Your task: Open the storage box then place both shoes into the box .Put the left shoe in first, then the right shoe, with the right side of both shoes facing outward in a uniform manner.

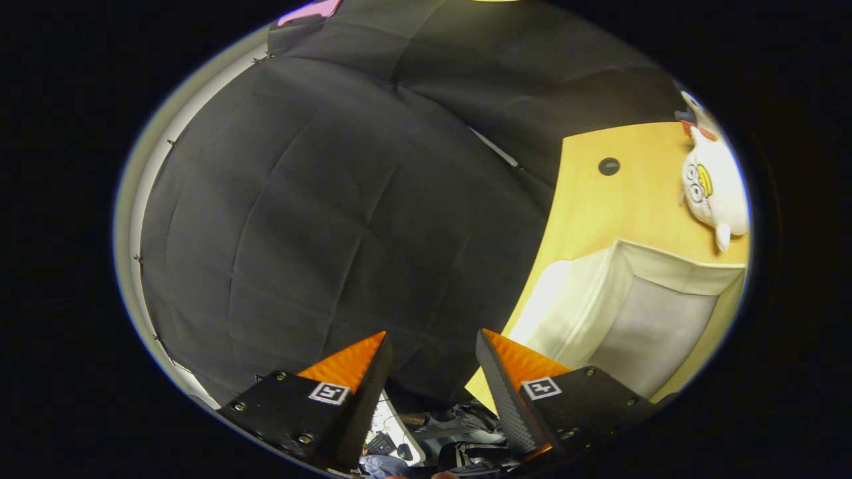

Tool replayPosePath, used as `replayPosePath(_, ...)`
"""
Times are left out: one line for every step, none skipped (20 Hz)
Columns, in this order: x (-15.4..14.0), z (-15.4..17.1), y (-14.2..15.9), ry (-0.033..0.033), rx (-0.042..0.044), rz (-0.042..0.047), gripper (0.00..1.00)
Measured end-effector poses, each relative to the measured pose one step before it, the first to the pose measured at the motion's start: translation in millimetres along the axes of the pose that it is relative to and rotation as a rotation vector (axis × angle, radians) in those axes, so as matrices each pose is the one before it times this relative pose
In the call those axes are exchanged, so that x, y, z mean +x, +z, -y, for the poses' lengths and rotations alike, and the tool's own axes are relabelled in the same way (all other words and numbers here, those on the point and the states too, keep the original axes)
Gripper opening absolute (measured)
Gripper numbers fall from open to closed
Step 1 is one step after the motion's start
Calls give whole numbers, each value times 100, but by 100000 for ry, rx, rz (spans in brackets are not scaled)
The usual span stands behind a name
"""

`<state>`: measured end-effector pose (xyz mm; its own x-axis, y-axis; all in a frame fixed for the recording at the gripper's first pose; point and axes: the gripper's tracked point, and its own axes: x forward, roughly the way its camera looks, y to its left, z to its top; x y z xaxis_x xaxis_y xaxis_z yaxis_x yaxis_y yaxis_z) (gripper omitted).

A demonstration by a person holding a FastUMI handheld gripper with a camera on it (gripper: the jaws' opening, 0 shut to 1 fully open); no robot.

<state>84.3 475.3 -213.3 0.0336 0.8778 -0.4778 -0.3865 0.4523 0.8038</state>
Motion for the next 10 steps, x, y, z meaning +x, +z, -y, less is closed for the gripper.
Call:
replayPosePath(-1310, 874, -49, -1496, -296, 936, 88)
replayPosePath(-1249, 919, -135, -1895, -176, 726, 88)
replayPosePath(-1368, 961, 130, -1828, -449, 838, 92)
replayPosePath(-996, 1080, 122, -1635, -1194, 1400, 96)
replayPosePath(-1308, 1340, 60, -2482, -1542, 1057, 96)
replayPosePath(-1086, 1114, -15, -1677, -1528, 1145, 96)
replayPosePath(-1349, 905, -40, -1602, -595, 1215, 96)
replayPosePath(-1129, 972, 31, -1594, 284, 1233, 96)
replayPosePath(-1146, 970, -29, -1652, 896, 1054, 96)
replayPosePath(-1170, 1175, -182, -1817, 1056, 963, 96)
